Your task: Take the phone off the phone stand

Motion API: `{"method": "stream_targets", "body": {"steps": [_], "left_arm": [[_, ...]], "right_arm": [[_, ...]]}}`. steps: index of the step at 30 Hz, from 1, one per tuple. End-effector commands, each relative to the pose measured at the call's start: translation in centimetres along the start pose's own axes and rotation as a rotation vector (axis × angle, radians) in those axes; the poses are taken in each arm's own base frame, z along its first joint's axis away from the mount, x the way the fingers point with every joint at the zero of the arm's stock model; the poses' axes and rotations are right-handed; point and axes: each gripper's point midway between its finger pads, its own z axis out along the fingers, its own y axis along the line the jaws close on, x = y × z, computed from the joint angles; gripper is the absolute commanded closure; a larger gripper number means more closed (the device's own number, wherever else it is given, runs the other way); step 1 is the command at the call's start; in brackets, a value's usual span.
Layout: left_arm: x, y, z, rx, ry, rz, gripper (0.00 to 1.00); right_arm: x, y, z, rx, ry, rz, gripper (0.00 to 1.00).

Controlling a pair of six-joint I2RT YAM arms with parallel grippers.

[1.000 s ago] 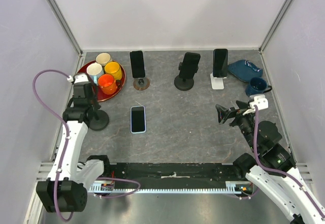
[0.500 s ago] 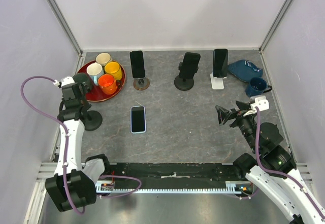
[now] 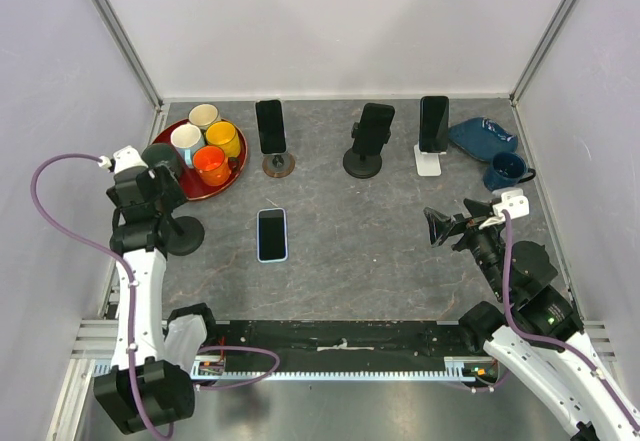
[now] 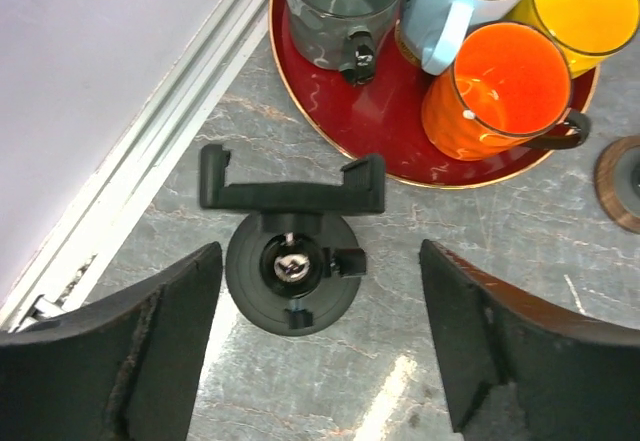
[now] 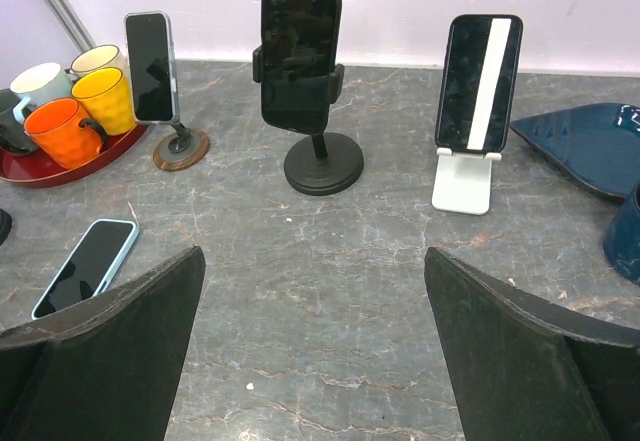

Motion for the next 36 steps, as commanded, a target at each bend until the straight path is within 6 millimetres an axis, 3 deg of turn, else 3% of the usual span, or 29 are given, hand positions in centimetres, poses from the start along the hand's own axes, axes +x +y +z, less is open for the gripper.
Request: {"method": "stream_targets", "body": {"steps": [1,6,10,14,15,17,18,19,20,21,25,26,27,28,29,30,31,32,33,35,36], "left_arm": [[-3.9,-1.3,-2.3,0.081,-0.107,-0.004,0.11],[-7.1,-4.5,-6.4,0.267,-0.174,0.018,0.03],[-7.8,-8.3,-9.9,0.487,-0.204,0.049,0.02],[-7.1,-12.1,-13.8,0.735,-0.219,0.095,0.02],[-6.3,-12.8,-14.1,0.781,-0.207,0.104,0.02],[-5.3,-14.9,-16.3,0.93,-0.213,0.128,0.03],[-4.1,-15.3,-16.0,0.957,-0.184,0.136,0.03],[-2.9,-16.5,-17.1,1.033,-0.171,0.174,0.03],[-2.2,-16.9,-17.4,1.068,-0.163,0.196,0.03],[-1.1,-17.3,-17.0,1.083,-0.154,0.215,0.03],[2.2,-18.6,-17.0,1.158,-0.14,0.314,0.03],[2.7,-18.7,-16.8,1.158,-0.14,0.32,0.03],[3.6,-18.8,-16.3,1.163,-0.131,0.326,0.03],[4.1,-19.0,-16.2,1.17,-0.128,0.338,0.03],[4.5,-19.1,-15.9,1.168,-0.125,0.343,0.03],[5.1,-19.1,-15.5,1.167,-0.121,0.348,0.03],[5.5,-19.1,-15.2,1.164,-0.116,0.35,0.03],[5.7,-19.1,-15.0,1.16,-0.108,0.352,0.03],[5.7,-19.1,-15.0,1.159,-0.107,0.357,0.03],[5.8,-18.9,-14.7,1.14,-0.107,0.355,0.04],[6.0,-18.8,-14.4,1.132,-0.103,0.356,0.04]], "right_arm": [[0.0,0.2,0.3,-0.004,-0.002,0.008,0.02],[0.5,0.4,1.1,0.004,0.029,0.009,0.02],[1.5,1.0,2.4,-0.002,0.082,0.021,0.02],[2.6,3.0,4.2,-0.062,0.175,0.048,0.02],[3.6,3.5,5.1,-0.074,0.219,0.04,0.02],[3.2,4.7,6.3,-0.123,0.222,0.02,0.02],[4.6,5.5,7.2,-0.158,0.271,-0.002,0.02],[4.1,6.0,8.2,-0.185,0.248,-0.022,0.02],[4.2,6.4,9.0,-0.2,0.247,-0.029,0.02],[5.7,7.1,10.1,-0.229,0.293,-0.034,0.02],[4.6,7.6,14.6,-0.276,0.226,-0.017,0.02],[3.8,6.6,15.8,-0.264,0.199,-0.007,0.02],[4.6,6.1,17.0,-0.269,0.216,0.003,0.02],[3.7,6.6,17.8,-0.331,0.184,0.016,0.02],[2.4,5.2,19.0,-0.318,0.154,0.028,0.02],[2.6,4.7,20.3,-0.334,0.146,0.042,0.02],[2.2,4.9,20.7,-0.386,0.135,0.052,0.02],[1.3,3.6,21.5,-0.387,0.107,0.058,0.02],[2.2,3.2,22.4,-0.406,0.122,0.086,0.02],[0.3,2.3,23.5,-0.47,0.05,0.068,0.02],[1.1,1.7,24.7,-0.483,0.052,0.077,0.02]]}}
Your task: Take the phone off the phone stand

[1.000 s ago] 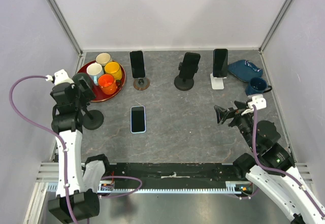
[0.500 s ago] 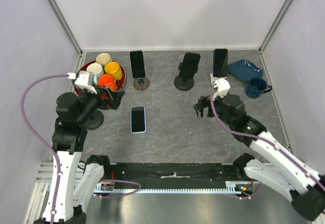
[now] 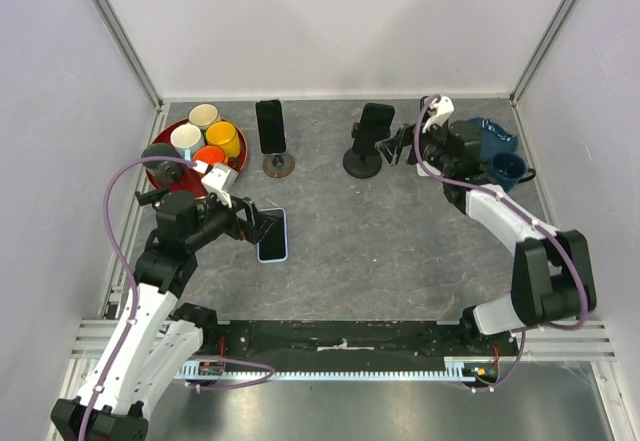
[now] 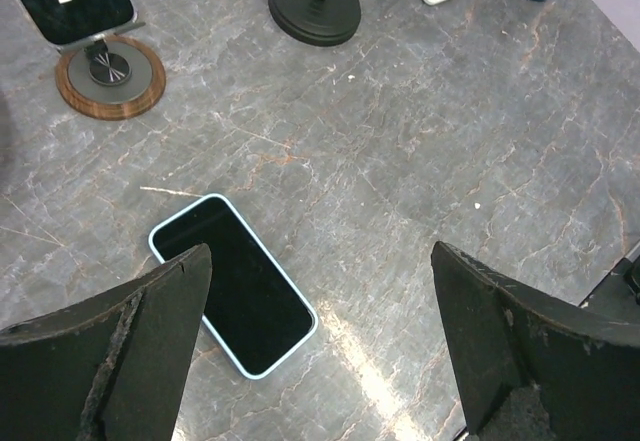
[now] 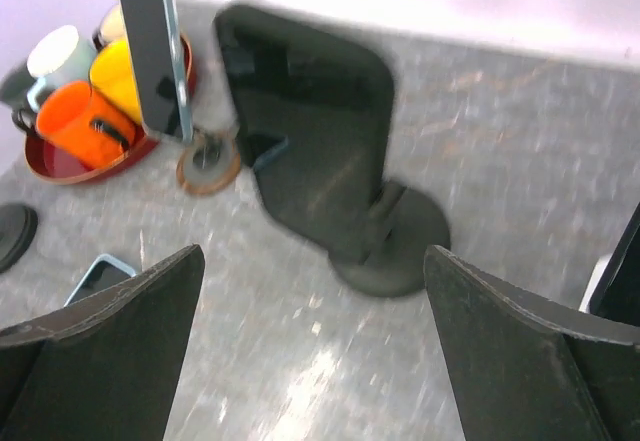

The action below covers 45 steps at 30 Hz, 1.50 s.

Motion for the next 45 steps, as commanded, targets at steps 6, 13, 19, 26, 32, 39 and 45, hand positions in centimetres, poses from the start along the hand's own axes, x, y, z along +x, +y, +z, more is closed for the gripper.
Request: {"method": "stream_targets", "body": {"steps": [6,13,19,26,32,39,45], "left_arm": [[-1.1,0.9,0.4,-0.03,-0.048,0.089,0.05],[-0.5,1.5,1.3,-0.038,-0.003,0.079,0.05],[0.2,1.8,2.0,-0.036,0.035,0.064,0.06],[0.3,2.0,2.0,-0.046,0.04,0.066,0.06],[0.2,1.9,1.9,-0.044,0.036,0.066,0.07],[0.0,1.7,1.5,-0.044,0.019,0.068,0.07],[-0.4,1.5,0.9,-0.049,-0.011,0.073,0.07]], "right_arm": [[-5.7,-0.8,4.5,-0.381,-0.136,-0.108,0.02],[-6.2,-1.8,6.5,-0.454,-0.075,-0.222,0.02],[-5.4,-1.0,7.0,-0.577,-0.056,-0.181,0.08],[-4.5,-0.5,7.3,-0.667,-0.037,-0.134,0.18],[-5.7,0.6,6.4,-0.702,-0.068,-0.131,0.38],[-7.4,2.2,4.1,-0.698,-0.118,-0.161,0.77],[-8.7,4.3,1.3,-0.641,-0.182,-0.181,1.0]]}}
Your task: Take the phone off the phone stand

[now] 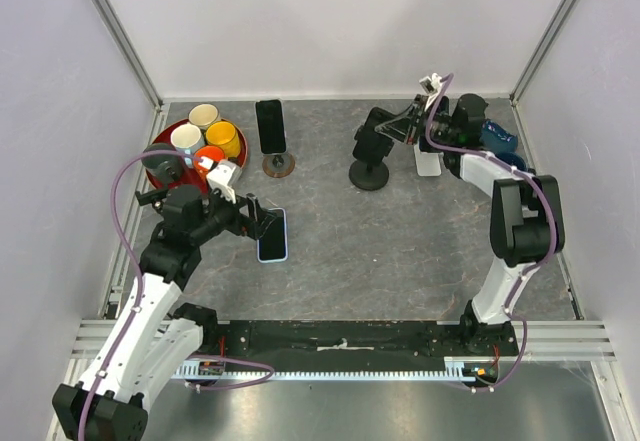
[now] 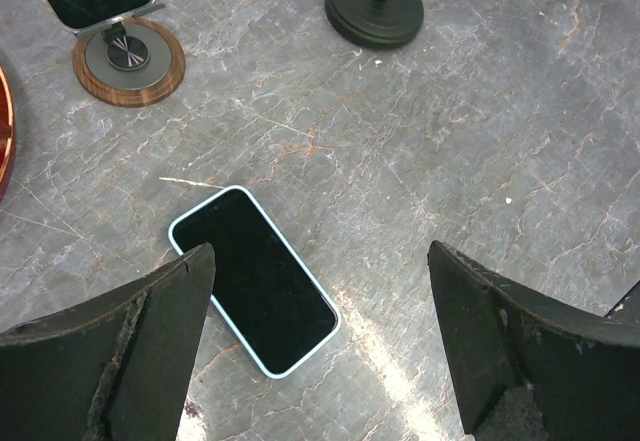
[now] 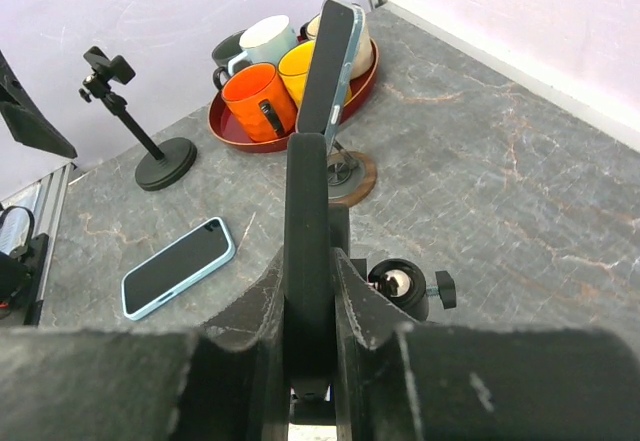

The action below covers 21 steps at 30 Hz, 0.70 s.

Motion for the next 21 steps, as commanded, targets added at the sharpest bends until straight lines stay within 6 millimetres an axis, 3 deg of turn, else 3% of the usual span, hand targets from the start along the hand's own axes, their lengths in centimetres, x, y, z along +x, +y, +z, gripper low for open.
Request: {"method": "stream_targets", "body": {"steps": [1,2,4,5,6,7,9,10,11,12,13,21], "left_arm": [[-1.4,0.0,-0.6,-0.014,-0.062,0.051,0.07],[-1.3,0.0,-0.7,-0.015,-0.064,0.05,0.07],[-1.6,-0.1,-1.0,-0.019,-0.082,0.055,0.07],[-1.5,0.0,-1.0,-0.022,-0.081,0.052,0.07],[-1.5,0.1,-1.1,-0.031,-0.085,0.051,0.07],[-1.6,0.1,-1.2,-0.035,-0.091,0.051,0.07],[-1.6,0.1,-1.4,-0.039,-0.094,0.05,0.07],[-1.6,0.1,-1.5,-0.039,-0.097,0.05,0.07],[-1.6,0.1,-1.5,-0.04,-0.1,0.049,0.07],[-1.6,0.1,-1.6,-0.045,-0.102,0.05,0.07],[-1.6,0.1,-1.7,-0.047,-0.105,0.051,0.07],[-1.7,0.6,-2.0,-0.079,-0.115,0.05,0.07]], "right_arm": [[-5.0,5.4,-0.5,-0.013,-0.096,-0.154,1.0],[-6.2,6.2,-0.6,0.026,-0.131,-0.176,1.0],[-5.2,7.3,0.2,0.064,-0.126,-0.174,1.0],[-6.2,8.5,0.2,0.096,-0.146,-0.205,1.0],[-5.8,8.0,0.4,0.179,-0.144,-0.191,1.0],[-5.8,9.9,1.2,0.196,-0.155,-0.217,1.0],[-4.9,9.8,1.5,0.307,-0.181,-0.2,1.0],[-5.2,12.0,2.3,0.294,-0.21,-0.195,1.0],[-5.1,12.5,2.5,0.324,-0.23,-0.189,1.0],[-4.6,11.5,1.9,0.439,-0.255,-0.168,1.0],[-4.4,13.6,2.7,0.425,-0.266,-0.182,1.0],[-1.1,16.5,2.9,0.71,-0.338,-0.117,1.0]]}}
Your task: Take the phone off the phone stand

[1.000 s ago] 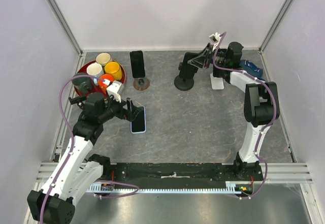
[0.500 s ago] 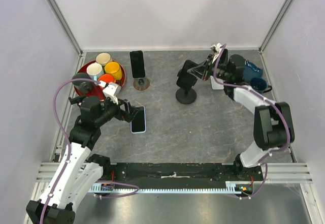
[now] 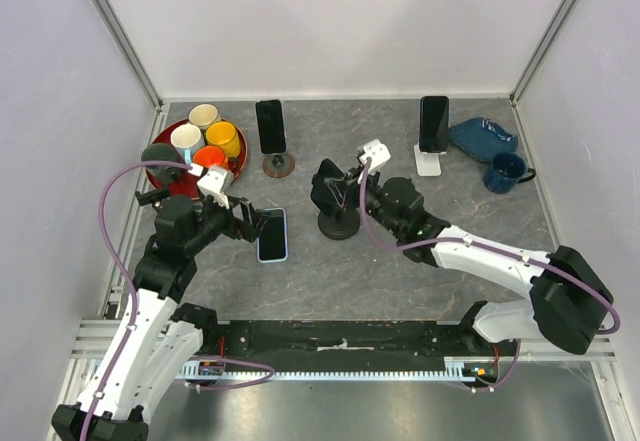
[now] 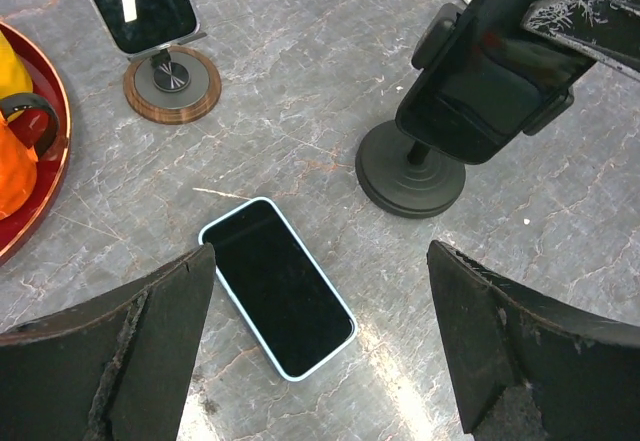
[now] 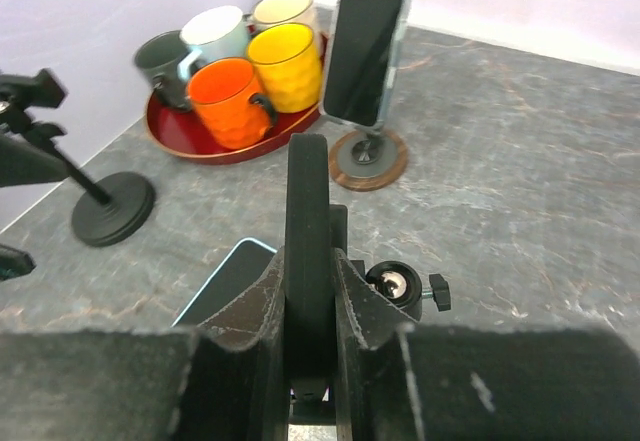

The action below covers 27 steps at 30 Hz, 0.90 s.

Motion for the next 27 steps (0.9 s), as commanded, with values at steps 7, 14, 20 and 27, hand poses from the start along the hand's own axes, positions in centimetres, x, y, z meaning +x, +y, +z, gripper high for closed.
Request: {"method": "stream_targets", "body": {"steps": [7,14,20,27], "left_arm": [[-0.4,0.7,-0.2,-0.042,-0.023,0.017,0.07],[-0.3,0.9,-0.1,-0.055,-0.018,0.017,0.08],[-0.2,0.9,-0.1,-0.053,-0.013,0.014,0.08],[-0.2,0.9,-0.1,-0.05,-0.013,0.015,0.08]], "right_arm": [[-4.8,-1.1,-2.1,0.379,-0.338,0.129,1.0],[-3.0,0.4,-2.3,0.462,-0.32,0.143,1.0],[-1.6,0.5,-2.6,0.483,-0.277,0.158,0.87],[-2.1,1.0,-3.0,0.45,-0.261,0.158,0.52]]}}
